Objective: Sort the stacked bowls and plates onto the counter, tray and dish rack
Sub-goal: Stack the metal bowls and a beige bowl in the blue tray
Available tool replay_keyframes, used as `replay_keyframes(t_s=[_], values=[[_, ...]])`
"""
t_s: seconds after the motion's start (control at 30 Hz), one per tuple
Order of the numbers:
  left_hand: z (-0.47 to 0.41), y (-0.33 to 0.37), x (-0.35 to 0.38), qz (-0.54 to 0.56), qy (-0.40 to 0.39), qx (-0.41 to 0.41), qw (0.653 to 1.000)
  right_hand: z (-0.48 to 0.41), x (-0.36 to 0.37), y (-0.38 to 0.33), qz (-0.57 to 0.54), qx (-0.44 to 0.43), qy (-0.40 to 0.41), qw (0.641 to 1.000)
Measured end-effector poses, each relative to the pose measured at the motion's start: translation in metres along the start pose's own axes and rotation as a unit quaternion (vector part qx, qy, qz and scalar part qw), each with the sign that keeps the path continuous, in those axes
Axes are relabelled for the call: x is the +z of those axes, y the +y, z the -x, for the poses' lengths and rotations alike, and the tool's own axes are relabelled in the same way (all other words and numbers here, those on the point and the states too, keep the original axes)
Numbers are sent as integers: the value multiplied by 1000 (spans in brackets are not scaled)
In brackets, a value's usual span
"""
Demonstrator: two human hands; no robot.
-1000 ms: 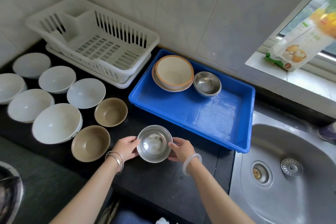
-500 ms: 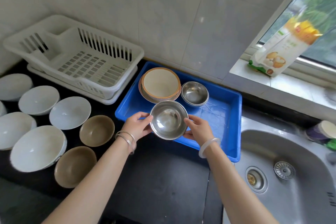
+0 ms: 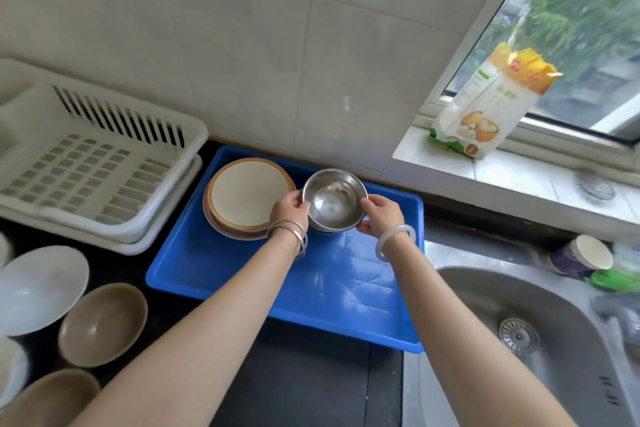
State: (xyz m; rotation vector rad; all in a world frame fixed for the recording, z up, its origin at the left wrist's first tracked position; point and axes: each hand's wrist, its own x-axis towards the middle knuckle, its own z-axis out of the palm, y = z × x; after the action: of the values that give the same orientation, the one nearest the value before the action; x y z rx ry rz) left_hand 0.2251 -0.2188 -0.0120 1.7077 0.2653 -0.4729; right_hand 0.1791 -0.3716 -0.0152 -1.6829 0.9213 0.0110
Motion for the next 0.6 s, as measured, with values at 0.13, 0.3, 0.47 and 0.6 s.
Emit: replay_keyframes(t_s=[0.13, 0.3, 0.47, 0.6], values=[[-16, 1, 12, -148, 12, 38, 988, -21, 5, 1, 18, 11, 8, 1000], [-20, -1, 23, -275, 25, 49, 960, -32, 10, 7, 46, 2, 23, 999], [-21, -7, 33, -337, 24, 41, 940, -38, 14, 20, 84, -19, 29, 996], [-21, -13, 35, -334, 32, 46, 941, -38, 16, 23, 137, -52, 27, 989]])
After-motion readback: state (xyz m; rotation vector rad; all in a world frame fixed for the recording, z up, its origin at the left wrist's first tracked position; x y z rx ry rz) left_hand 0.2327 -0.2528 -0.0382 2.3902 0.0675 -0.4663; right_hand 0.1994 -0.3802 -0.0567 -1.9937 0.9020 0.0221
